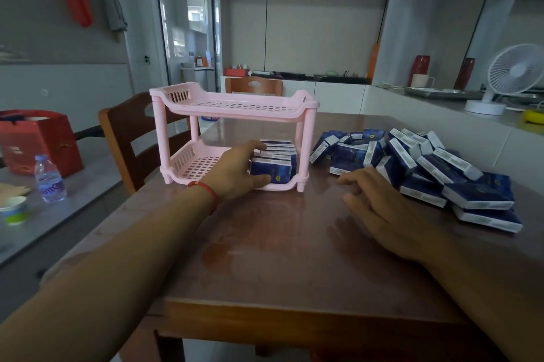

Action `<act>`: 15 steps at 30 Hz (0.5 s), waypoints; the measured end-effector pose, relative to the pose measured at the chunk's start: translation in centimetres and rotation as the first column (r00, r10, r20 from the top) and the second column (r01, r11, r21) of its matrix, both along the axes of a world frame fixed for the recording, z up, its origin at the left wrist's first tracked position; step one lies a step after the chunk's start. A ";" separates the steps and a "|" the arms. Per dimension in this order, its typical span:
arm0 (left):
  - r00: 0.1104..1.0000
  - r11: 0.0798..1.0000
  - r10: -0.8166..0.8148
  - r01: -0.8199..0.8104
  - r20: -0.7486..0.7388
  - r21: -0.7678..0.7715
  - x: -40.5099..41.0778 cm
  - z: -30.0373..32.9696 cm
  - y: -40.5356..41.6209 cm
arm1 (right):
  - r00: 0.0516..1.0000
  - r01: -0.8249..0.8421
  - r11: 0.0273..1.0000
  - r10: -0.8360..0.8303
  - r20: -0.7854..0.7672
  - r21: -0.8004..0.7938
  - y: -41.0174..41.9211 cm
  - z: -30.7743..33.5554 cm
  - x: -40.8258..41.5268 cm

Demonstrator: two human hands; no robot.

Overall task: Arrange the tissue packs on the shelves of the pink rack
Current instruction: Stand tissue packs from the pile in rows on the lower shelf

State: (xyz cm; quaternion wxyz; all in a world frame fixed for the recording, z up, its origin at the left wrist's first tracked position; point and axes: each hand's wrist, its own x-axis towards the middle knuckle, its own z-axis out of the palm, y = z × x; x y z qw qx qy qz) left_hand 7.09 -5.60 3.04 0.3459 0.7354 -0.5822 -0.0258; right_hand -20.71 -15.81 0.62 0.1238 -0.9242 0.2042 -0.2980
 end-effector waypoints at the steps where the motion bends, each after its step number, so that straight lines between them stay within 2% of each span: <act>1: 1.000 1.000 0.016 -0.016 0.013 0.001 -0.1 0.1 0.0 | 1.000 0.001 1.000 -0.001 -0.005 -0.002 0.0 0.0 0.0; 5: 0.994 0.994 0.097 -0.094 -0.051 0.049 0.6 1.0 0.1 | 1.000 0.007 1.000 -0.007 -0.013 -0.003 0.3 0.1 0.1; 8: 0.989 0.991 0.097 -0.086 -0.115 0.102 0.9 1.2 0.1 | 0.999 0.006 1.000 -0.007 -0.037 -0.027 0.4 0.0 0.2; 15: 0.981 0.996 0.075 -0.064 -0.178 0.063 0.3 1.0 0.2 | 0.997 0.041 0.999 -0.043 -0.066 -0.032 0.4 0.3 0.7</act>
